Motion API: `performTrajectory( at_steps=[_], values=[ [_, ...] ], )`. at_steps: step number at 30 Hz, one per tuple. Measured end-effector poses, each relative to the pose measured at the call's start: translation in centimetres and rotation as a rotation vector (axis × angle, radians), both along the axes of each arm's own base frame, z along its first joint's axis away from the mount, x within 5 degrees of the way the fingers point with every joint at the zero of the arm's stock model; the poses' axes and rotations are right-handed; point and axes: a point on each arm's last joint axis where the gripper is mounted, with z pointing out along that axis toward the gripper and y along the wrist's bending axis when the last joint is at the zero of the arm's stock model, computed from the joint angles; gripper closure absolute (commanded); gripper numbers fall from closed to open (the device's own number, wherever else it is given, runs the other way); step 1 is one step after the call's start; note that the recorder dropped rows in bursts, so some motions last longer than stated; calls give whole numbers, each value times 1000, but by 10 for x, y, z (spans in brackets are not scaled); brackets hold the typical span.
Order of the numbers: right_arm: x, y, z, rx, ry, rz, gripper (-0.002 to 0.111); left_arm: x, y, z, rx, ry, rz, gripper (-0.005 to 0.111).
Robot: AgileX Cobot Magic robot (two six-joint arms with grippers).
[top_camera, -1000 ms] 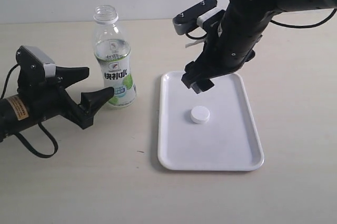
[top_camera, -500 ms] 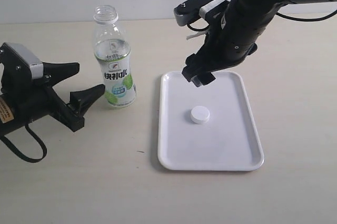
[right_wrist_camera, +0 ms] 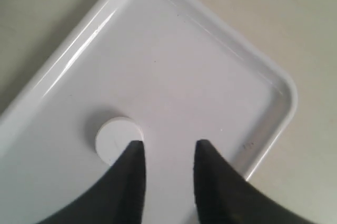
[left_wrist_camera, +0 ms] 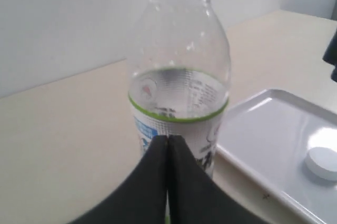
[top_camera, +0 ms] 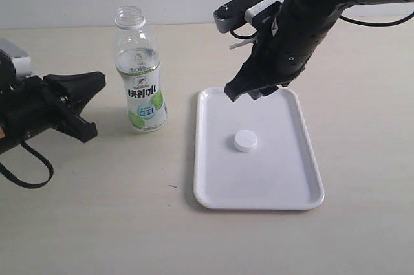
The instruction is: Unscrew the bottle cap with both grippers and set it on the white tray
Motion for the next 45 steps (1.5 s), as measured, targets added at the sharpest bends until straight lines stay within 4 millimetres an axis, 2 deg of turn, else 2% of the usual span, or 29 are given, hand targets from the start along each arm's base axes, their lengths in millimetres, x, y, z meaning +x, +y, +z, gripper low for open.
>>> performTrajectory(
  at_steps=[2,6,8,15,22,25,32,36,45],
  values=[
    [-1,0,0,-3,6,-1,108,2,4,4,1,23,59,107],
    [-2,-1,2,-3,4,1,108,3,18,18,-7,78,226,107],
    [-3,-1,7,2,-8,1,108,-3,25,29,-28,77,297,107],
    [-13,-6,20,25,-59,4,108,-40,41,70,-77,12,408,107],
    [-20,-8,13,44,-78,-5,108,-80,52,109,-70,-47,454,107],
    [-19,-8,14,48,-80,-11,108,-99,57,118,-72,-73,469,107],
    [-19,-7,14,56,-83,-25,108,-142,65,120,-154,-167,479,107],
    [-19,-7,14,56,-83,-25,108,-158,67,119,-186,-228,477,107],
    [-19,-7,14,57,-84,-25,108,-166,69,123,-209,-278,474,107]
  ],
)
